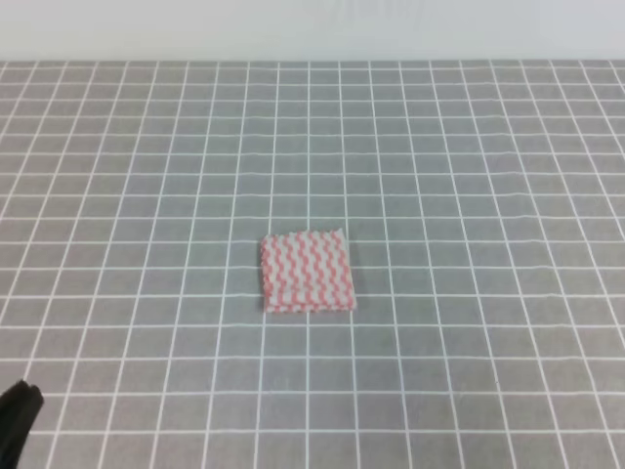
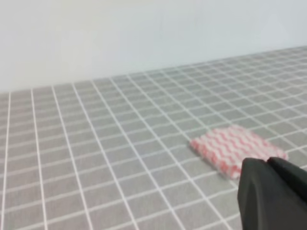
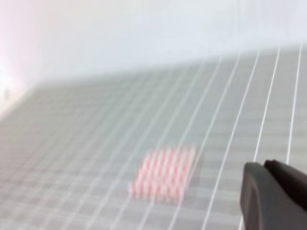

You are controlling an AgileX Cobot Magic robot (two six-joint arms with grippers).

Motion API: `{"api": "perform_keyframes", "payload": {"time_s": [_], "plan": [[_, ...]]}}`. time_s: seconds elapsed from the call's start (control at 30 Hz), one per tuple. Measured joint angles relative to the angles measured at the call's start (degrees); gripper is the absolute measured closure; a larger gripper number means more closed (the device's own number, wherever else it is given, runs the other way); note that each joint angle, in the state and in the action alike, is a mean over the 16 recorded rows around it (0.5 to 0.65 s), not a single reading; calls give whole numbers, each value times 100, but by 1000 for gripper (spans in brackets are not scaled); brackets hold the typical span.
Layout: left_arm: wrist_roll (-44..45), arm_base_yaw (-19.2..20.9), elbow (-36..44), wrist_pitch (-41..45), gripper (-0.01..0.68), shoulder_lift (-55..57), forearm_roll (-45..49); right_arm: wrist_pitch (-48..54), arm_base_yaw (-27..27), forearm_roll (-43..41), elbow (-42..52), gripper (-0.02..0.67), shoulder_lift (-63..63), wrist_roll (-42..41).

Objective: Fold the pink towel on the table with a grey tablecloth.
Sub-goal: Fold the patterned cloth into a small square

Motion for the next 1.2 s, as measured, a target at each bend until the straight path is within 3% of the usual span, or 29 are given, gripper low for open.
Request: {"api": "perform_keyframes", "payload": {"time_s": [0.27, 0.8, 1.2], "plan": [[0, 0, 414, -53, 675, -14, 4, -677, 1, 54, 710, 664, -704, -83], [-7, 1, 573, 156, 675, 30, 47, -649, -73, -351, 1427, 664, -786, -85], [-8, 0, 579, 156, 675, -8, 35, -620, -1329, -968, 1591, 664, -1452, -85]]}}
